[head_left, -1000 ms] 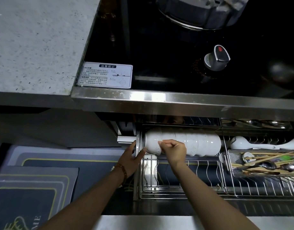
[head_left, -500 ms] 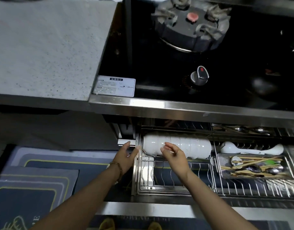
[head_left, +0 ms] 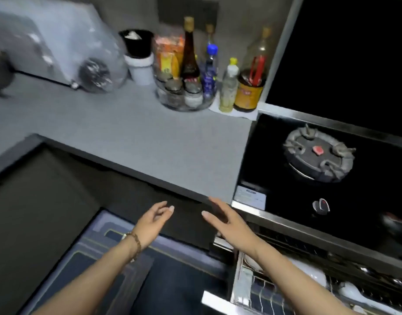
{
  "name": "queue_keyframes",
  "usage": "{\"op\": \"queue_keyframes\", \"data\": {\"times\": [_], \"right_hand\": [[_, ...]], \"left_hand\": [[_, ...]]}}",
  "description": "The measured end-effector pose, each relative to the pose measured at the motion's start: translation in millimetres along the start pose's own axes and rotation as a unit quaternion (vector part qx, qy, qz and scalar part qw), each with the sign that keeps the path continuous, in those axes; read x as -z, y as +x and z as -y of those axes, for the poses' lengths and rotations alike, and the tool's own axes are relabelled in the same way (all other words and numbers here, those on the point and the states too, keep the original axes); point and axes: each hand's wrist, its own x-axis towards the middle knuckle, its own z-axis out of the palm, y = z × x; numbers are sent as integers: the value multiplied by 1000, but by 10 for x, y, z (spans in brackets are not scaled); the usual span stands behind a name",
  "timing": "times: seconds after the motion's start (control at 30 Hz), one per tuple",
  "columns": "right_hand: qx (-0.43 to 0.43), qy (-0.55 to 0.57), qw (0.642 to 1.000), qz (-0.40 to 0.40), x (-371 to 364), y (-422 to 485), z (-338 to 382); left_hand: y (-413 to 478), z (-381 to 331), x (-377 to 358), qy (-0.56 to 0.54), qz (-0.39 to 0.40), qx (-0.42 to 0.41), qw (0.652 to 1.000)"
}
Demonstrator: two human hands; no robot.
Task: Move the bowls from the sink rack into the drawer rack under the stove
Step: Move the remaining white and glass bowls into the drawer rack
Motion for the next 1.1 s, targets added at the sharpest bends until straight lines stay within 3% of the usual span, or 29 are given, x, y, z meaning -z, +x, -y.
{"op": "queue_keyframes", "data": {"times": [0.23, 0.5, 0.83, 1.1], "right_hand": [[130, -106, 985, 49, -813, 646, 1738], [227, -150, 956, 108, -1901, 1273, 3218], [277, -151, 919, 235, -3364, 2430, 4151], [246, -139, 893, 349, -4485, 3311, 4619]], "left_hand": [[-300, -439, 2102, 17, -107, -81, 991], [-621, -407, 3860, -14, -254, -76, 964], [-525, -36, 5336, -45, -369, -12, 928], [-208, 265, 6147, -131, -438, 38, 889]]}}
